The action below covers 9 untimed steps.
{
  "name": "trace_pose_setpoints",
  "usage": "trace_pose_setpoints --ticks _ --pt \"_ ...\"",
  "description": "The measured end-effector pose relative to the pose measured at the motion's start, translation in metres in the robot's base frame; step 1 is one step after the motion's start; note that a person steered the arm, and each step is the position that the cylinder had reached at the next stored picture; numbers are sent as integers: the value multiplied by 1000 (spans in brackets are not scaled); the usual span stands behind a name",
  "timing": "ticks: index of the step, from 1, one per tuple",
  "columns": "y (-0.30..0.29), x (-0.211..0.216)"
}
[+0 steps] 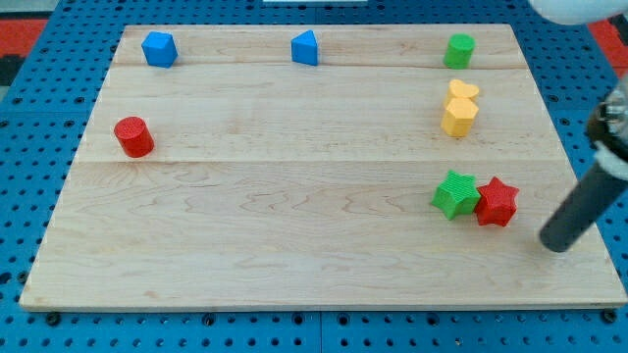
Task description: Slide the red star between green star and yellow hexagon
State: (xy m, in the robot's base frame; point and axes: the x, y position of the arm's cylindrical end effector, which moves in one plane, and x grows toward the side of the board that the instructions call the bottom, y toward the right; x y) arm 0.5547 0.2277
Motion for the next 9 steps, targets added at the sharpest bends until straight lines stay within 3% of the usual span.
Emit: trace_pose_setpoints --ticks 1,3,5,9 --pt "-37 -45" --pt "-28 -115" --pt "30 -133" --pt "27 -161"
